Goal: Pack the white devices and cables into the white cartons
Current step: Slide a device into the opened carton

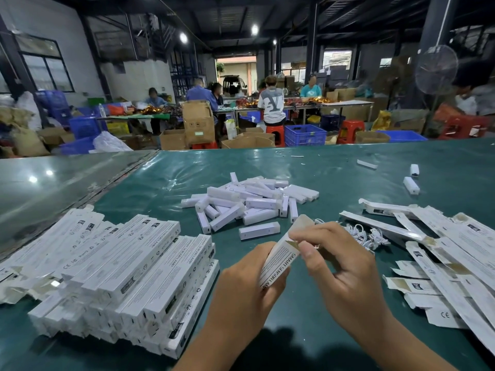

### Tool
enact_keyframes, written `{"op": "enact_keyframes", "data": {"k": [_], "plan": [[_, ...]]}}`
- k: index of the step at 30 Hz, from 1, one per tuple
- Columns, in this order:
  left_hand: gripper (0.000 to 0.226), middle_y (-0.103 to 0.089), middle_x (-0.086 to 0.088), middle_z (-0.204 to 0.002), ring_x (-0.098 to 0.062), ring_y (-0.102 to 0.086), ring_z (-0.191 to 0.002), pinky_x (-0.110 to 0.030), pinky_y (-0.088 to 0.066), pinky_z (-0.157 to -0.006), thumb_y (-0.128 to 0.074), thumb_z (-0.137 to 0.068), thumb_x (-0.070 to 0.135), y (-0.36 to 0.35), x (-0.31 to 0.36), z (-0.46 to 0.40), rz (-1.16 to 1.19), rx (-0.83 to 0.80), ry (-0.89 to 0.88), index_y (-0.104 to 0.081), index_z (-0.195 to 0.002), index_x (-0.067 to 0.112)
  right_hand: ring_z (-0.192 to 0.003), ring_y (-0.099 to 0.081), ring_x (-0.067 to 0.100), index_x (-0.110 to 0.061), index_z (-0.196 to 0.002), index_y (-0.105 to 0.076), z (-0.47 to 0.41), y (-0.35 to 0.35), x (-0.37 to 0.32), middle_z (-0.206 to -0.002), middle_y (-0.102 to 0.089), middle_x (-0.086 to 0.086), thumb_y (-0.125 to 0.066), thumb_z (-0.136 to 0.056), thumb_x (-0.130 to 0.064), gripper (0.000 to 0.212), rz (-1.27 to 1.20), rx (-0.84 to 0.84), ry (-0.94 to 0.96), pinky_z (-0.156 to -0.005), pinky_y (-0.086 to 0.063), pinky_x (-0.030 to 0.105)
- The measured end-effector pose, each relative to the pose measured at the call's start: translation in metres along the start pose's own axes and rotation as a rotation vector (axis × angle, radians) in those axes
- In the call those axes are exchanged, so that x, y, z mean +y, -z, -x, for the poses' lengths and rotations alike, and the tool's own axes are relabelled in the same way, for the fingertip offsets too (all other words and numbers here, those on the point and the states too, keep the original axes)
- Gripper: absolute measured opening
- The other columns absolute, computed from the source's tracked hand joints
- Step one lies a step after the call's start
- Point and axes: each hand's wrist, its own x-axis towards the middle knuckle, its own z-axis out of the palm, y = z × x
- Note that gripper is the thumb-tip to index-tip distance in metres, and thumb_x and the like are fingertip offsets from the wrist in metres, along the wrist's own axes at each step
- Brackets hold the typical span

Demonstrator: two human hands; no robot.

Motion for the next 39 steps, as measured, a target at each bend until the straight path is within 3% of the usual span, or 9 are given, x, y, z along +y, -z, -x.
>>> {"op": "enact_keyframes", "data": {"k": [4,8,10,13,21,29,32,35,39], "plan": [[0.028,-0.057,0.020,-0.087,-0.002,-0.052,-0.072,-0.014,-0.040,-0.062,-0.067,-0.094,0.027,0.001,0.003,0.000,-0.048,-0.022,-0.012,-0.063,-0.122,0.027,-0.072,-0.056,0.013,-0.031,-0.084,-0.072,0.002,-0.006,0.003,-0.081,-0.060,-0.004,-0.077,-0.083,-0.044,0.014,-0.234,0.094,-0.277,-0.067,-0.043,0.018],[0.031,-0.064,0.014,-0.091,-0.008,-0.058,-0.072,-0.018,-0.044,-0.061,-0.064,-0.093,0.030,0.001,0.003,0.000,-0.086,-0.040,-0.012,-0.063,-0.124,0.026,-0.085,-0.067,0.011,-0.022,-0.108,-0.065,0.000,-0.011,0.009,-0.094,-0.073,-0.001,-0.082,-0.071,-0.033,0.042,-0.537,0.074,-0.583,-0.071,-0.053,0.024],[0.032,-0.066,0.012,-0.092,-0.012,-0.060,-0.074,-0.025,-0.048,-0.062,-0.057,-0.093,0.037,0.001,0.002,0.000,-0.103,-0.056,0.008,-0.062,-0.124,0.028,-0.098,-0.071,0.008,-0.020,-0.111,-0.073,0.001,-0.010,0.009,-0.103,-0.077,-0.006,-0.074,-0.089,-0.027,0.022,-0.497,-0.055,-0.511,-0.081,-0.053,0.017],[0.039,-0.069,0.010,-0.096,-0.016,-0.064,-0.078,-0.035,-0.053,-0.067,-0.051,-0.093,0.041,0.002,-0.001,0.000,-0.108,-0.072,0.053,-0.061,-0.128,0.028,-0.119,-0.062,-0.003,-0.024,-0.122,-0.074,0.007,-0.009,0.004,-0.121,-0.072,-0.019,-0.060,-0.095,-0.047,0.038,-0.329,-0.179,-0.396,-0.097,-0.043,0.008],[0.045,-0.070,0.010,-0.102,-0.013,-0.066,-0.079,-0.031,-0.054,-0.064,-0.054,-0.089,0.035,0.005,0.002,-0.002,-0.162,-0.103,0.017,-0.059,-0.133,0.028,-0.103,-0.071,-0.002,-0.032,-0.109,-0.076,0.002,-0.005,0.003,-0.106,-0.075,-0.024,-0.061,-0.086,-0.046,0.031,-0.248,-0.072,-0.357,-0.086,-0.048,0.007],[0.047,-0.073,0.006,-0.109,-0.019,-0.071,-0.081,-0.034,-0.057,-0.064,-0.060,-0.089,0.032,0.009,-0.002,-0.001,-0.210,-0.117,-0.004,-0.060,-0.135,0.022,-0.118,-0.061,-0.008,-0.017,-0.126,-0.071,0.012,-0.010,0.006,-0.125,-0.066,-0.022,-0.054,-0.097,-0.040,0.041,0.006,-0.132,-0.120,-0.098,-0.042,0.006],[0.050,-0.072,0.006,-0.112,-0.022,-0.070,-0.083,-0.037,-0.057,-0.067,-0.063,-0.090,0.030,0.007,-0.002,0.001,-0.214,-0.141,-0.027,-0.057,-0.139,0.023,-0.116,-0.064,-0.004,-0.030,-0.120,-0.072,0.008,-0.006,0.009,-0.118,-0.070,-0.026,-0.049,-0.096,-0.049,0.038,-0.099,-0.100,-0.218,-0.098,-0.046,0.012],[0.056,-0.067,0.008,-0.123,-0.023,-0.069,-0.092,-0.040,-0.055,-0.075,-0.059,-0.092,0.035,0.000,-0.001,0.003,-0.258,-0.231,-0.058,-0.048,-0.146,0.027,-0.135,-0.047,-0.005,-0.035,-0.141,-0.054,0.006,-0.006,0.009,-0.141,-0.056,-0.028,-0.038,-0.092,-0.070,0.062,-0.305,-0.243,-0.406,-0.111,-0.036,0.022],[0.054,-0.060,0.008,-0.130,-0.024,-0.064,-0.104,-0.040,-0.050,-0.084,-0.050,-0.096,0.038,-0.006,-0.003,0.007,-0.325,-0.365,-0.029,-0.038,-0.148,0.031,-0.142,-0.028,-0.015,-0.036,-0.156,-0.032,0.011,-0.010,0.013,-0.155,-0.036,-0.029,-0.032,-0.094,-0.073,0.073,-0.050,-0.496,-0.325,-0.114,-0.022,0.007]]}}
